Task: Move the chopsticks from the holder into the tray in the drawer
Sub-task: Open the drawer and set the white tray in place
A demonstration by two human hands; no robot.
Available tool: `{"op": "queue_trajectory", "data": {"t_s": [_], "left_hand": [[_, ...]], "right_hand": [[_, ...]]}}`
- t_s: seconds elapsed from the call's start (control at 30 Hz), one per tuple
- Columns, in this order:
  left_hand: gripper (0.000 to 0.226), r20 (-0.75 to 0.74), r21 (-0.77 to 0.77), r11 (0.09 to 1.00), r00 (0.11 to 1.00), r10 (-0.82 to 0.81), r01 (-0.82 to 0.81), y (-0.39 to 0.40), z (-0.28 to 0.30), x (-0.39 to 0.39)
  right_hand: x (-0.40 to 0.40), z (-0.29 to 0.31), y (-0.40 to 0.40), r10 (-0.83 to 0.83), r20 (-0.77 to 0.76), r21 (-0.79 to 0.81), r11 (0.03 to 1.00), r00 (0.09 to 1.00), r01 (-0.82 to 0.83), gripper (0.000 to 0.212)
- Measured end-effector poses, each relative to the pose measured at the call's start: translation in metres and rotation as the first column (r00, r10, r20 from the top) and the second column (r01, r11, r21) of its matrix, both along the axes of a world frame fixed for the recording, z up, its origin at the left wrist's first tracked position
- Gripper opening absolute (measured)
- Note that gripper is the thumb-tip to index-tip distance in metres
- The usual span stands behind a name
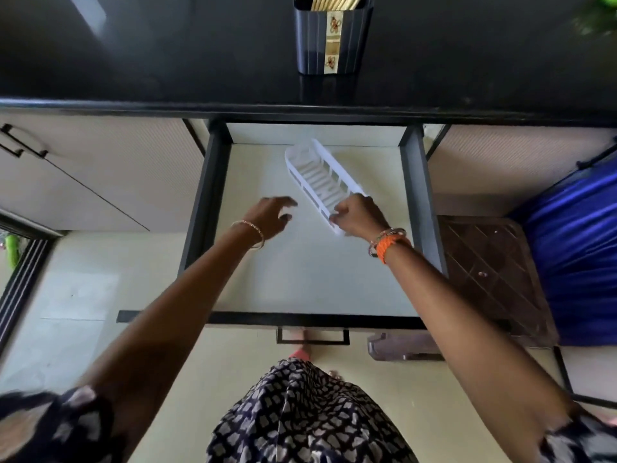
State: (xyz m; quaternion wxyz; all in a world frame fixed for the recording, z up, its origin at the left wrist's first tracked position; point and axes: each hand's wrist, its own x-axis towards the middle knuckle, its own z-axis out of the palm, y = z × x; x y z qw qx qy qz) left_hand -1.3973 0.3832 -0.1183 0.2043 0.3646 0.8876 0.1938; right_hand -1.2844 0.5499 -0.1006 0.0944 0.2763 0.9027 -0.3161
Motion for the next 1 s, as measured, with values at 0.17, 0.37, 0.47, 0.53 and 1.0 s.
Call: {"op": "queue_trajectory", "data": {"t_s": [0.17, 0.37, 0.47, 0.53, 1.0], "left_hand": [[0.068, -0.193, -0.261, 0.949, 0.954, -0.23, 0.176, 0.057, -0.032, -0.066], [0.065, -0.286, -0.388, 0.895, 0.895, -0.343, 0.219, 0.06, -0.07, -0.103], [0.047, -0.424, -0.178, 0.954, 0.856, -0.296, 0.241, 0.048, -0.067, -0.097], [0.025, -0.504, -0.12, 0.963, 0.82, -0.27, 0.243, 0.034, -0.06, -0.088], [0.017, -0.279, -0.36, 0.932, 0.949, -0.147, 0.038, -0.054, -0.049, 0.055]], "right_hand": [[-0.07, -0.041, 0.005, 0.034, 0.144, 0.213, 0.975, 0.989, -0.064, 0.037], [-0.079, -0.097, 0.01, 0.102, 0.167, 0.266, 0.953, 0.981, -0.144, 0.022], [-0.063, -0.102, 0.018, 0.059, 0.097, 0.256, 0.963, 0.993, -0.083, 0.021], [-0.046, -0.099, 0.025, 0.076, 0.091, 0.278, 0.955, 0.993, -0.099, 0.02], [0.074, -0.057, 0.001, 0.379, 0.213, 0.2, 0.886, 0.901, -0.419, 0.028]]}}
